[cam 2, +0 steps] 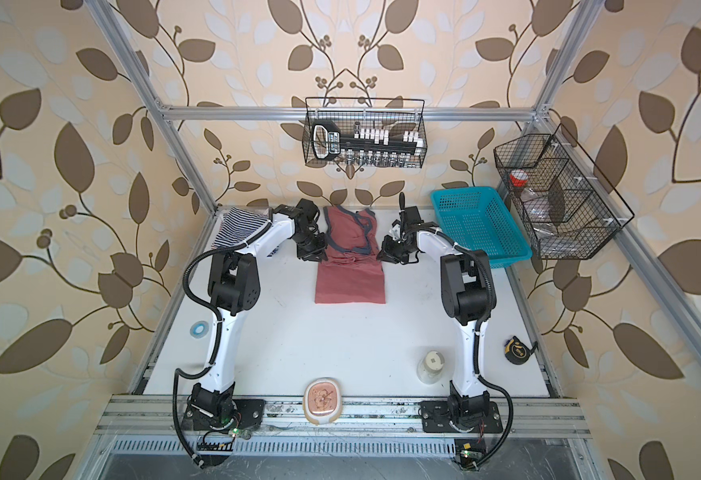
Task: Fold and stack the tank tops
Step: 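Lay the hem down near the neck and open both grippers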
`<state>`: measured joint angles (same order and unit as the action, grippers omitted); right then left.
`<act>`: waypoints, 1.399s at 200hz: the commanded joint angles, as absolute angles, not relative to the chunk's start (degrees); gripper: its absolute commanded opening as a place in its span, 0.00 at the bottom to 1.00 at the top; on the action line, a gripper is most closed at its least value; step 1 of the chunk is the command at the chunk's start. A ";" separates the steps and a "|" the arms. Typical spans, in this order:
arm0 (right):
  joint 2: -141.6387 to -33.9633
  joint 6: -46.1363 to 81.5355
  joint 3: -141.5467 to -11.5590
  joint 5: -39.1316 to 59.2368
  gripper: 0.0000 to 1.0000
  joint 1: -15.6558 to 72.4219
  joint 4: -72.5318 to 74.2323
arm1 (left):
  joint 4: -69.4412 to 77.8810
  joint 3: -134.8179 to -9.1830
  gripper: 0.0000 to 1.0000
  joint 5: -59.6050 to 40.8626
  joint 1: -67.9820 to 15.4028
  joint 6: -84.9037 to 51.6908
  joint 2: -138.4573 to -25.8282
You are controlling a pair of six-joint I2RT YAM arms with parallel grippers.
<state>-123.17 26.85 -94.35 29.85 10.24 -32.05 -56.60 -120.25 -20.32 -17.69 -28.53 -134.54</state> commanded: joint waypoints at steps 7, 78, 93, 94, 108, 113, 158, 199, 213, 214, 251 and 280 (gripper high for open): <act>-121.83 27.51 -95.36 30.77 0.29 10.18 -29.98 | -55.84 -122.78 0.26 -22.63 -16.54 -29.82 -132.46; -112.98 28.85 -89.08 30.56 0.27 10.19 -26.22 | -47.40 -122.15 0.32 -26.57 -13.34 -38.48 -132.19; -111.56 29.15 -87.33 31.42 0.25 10.20 -25.25 | -42.93 -121.14 0.32 -28.60 -11.87 -42.73 -132.81; -111.50 29.21 -87.21 31.53 0.24 10.20 -25.15 | -42.65 -121.13 0.32 -28.67 -11.78 -42.98 -132.81; -110.50 29.27 -85.80 33.37 0.21 10.42 -24.20 | -39.77 -121.20 0.31 -29.44 -10.68 -46.35 -133.67; -110.25 29.30 -85.35 33.77 0.18 10.61 -24.00 | -38.95 -121.35 0.31 -29.44 -10.35 -47.25 -133.94; -112.43 26.03 -85.74 38.22 0.00 16.42 -25.16 | -39.20 -120.62 0.29 -27.04 -8.88 -48.60 -132.01; -119.30 22.50 -88.83 37.70 0.00 23.16 -30.15 | -42.94 -108.04 0.18 -20.81 -9.79 -42.45 -120.23; -120.83 22.52 -89.39 37.53 0.00 24.35 -29.95 | -43.24 -103.23 0.12 -20.04 -10.57 -41.28 -116.60; -120.93 22.47 -89.48 37.58 0.00 24.44 -29.96 | -43.29 -102.94 0.11 -20.04 -10.60 -41.25 -116.44; -126.13 22.92 -93.55 36.63 0.00 25.93 -30.24 | -43.66 -93.04 0.06 -18.32 -13.18 -39.91 -110.54; -129.73 24.40 -97.81 36.19 0.00 24.56 -29.29 | -46.47 -89.32 0.05 -15.97 -15.81 -37.57 -107.87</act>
<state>-127.35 24.03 -93.78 36.58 25.63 -29.69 -42.89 -91.88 -19.42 -14.00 -40.86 -111.44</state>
